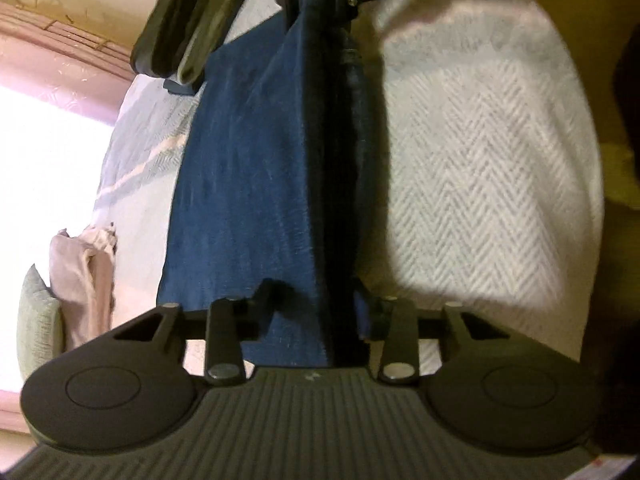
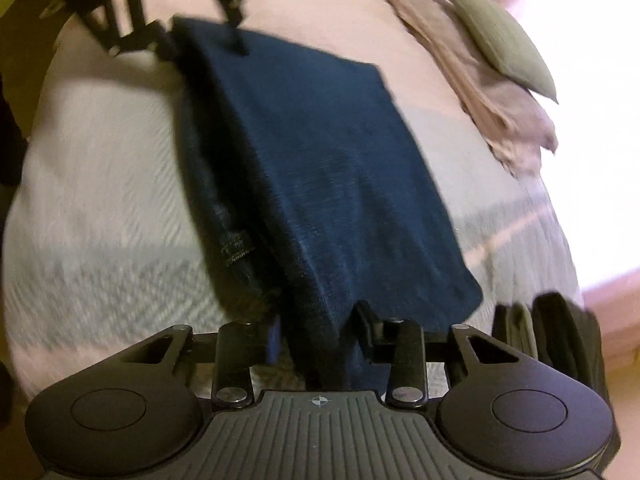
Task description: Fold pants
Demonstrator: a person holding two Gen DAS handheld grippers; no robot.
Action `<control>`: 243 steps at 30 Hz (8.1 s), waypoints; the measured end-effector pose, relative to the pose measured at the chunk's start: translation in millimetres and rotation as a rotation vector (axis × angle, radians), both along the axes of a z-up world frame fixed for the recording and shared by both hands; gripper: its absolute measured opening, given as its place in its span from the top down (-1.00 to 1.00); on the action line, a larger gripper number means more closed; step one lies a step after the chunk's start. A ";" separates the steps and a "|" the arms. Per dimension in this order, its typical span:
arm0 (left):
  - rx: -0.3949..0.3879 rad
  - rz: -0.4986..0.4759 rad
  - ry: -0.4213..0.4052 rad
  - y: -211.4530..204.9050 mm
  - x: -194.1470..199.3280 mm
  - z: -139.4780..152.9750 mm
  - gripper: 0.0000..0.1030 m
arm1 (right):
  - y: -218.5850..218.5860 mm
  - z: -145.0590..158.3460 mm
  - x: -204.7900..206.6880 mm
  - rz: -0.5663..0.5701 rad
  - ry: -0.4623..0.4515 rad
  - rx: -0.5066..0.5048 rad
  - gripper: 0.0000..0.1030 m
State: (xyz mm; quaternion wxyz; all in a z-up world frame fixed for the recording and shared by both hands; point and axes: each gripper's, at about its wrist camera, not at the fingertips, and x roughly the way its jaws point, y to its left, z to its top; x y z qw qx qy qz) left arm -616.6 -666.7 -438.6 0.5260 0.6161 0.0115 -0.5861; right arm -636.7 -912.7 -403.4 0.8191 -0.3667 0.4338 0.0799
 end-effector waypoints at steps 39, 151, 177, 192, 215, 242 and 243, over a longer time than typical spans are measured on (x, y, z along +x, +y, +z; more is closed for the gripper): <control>-0.156 0.177 0.315 129.4 105.2 9.9 0.64 | 226.5 -4.3 -16.3 -0.549 -0.245 0.008 0.21; -0.070 -0.250 0.269 -386.1 80.8 354.2 0.68 | -257.0 426.8 108.6 -0.396 -0.021 -0.004 0.60; -0.130 -0.262 0.096 -512.0 13.8 73.3 0.67 | -324.5 161.5 86.0 -0.435 -0.079 -0.240 0.58; -0.157 -0.224 0.074 -513.1 22.0 53.1 0.58 | -322.1 156.5 96.2 -0.456 -0.146 -0.261 0.54; -0.156 0.195 0.458 -448.2 38.8 134.5 0.40 | -341.7 219.5 37.9 -0.856 -0.212 0.189 -0.06; -0.204 0.722 0.867 -303.9 20.0 257.1 -0.98 | -207.0 352.4 -49.0 -1.506 -0.461 0.720 -0.62; -0.207 0.720 0.869 -300.6 20.3 260.5 -0.98 | -201.5 353.8 -48.1 -1.505 -0.465 0.711 -0.62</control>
